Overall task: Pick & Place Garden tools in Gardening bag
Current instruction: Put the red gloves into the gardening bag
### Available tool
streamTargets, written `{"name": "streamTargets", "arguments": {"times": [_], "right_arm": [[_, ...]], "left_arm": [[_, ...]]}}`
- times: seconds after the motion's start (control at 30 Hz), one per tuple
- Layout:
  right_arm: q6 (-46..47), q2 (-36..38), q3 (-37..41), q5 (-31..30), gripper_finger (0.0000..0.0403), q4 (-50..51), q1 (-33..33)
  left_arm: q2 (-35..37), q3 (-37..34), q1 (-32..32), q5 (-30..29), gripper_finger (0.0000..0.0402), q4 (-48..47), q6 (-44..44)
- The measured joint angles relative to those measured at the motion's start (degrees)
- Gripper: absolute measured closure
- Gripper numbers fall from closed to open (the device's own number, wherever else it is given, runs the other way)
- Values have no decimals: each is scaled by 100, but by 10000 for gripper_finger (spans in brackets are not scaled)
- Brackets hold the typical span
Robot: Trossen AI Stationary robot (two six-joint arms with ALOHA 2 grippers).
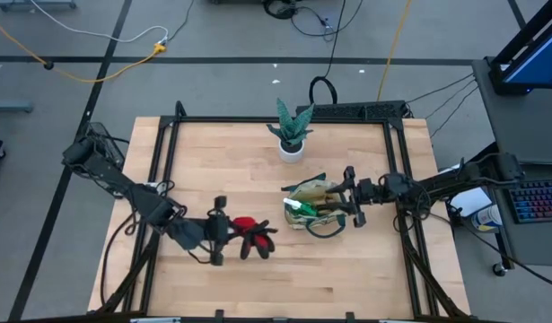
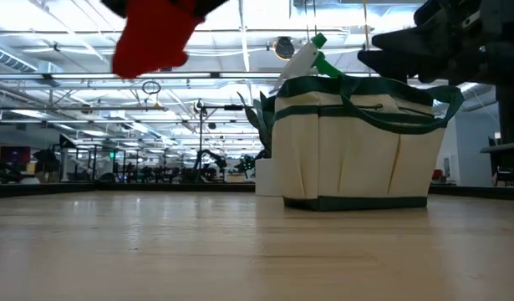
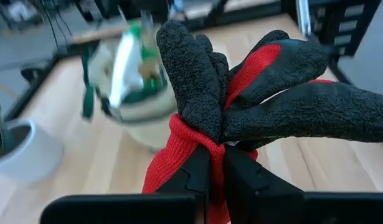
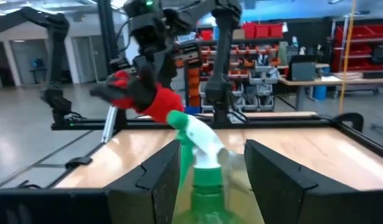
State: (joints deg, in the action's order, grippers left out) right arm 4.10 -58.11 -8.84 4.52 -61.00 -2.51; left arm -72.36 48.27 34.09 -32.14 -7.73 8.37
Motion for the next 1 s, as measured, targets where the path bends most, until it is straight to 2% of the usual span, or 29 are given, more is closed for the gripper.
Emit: {"name": "streamTargets", "arguments": {"times": [0.3, 0.47, 0.6, 0.7, 1.0], "right_arm": [[-145, 0, 0, -2, 234, -63, -417], [-383, 0, 0, -23, 234, -261, -517], [-340, 2, -50, -198, 234, -412, -511], [-338, 0, -306, -433, 234, -98, -508], [-727, -41, -1432, -446, 234, 1416, -511]], "left_arm": [[-131, 0, -517, 74, 376, 1484, -565], [-216, 1, -936, 565, 376, 2204, -815], [-290, 13, -1284, 1181, 376, 2901, -1101], [-470, 4, -1538, 1313, 376, 3415, -1157], [-1011, 0, -2109, 1703, 376, 4479, -1163]]}}
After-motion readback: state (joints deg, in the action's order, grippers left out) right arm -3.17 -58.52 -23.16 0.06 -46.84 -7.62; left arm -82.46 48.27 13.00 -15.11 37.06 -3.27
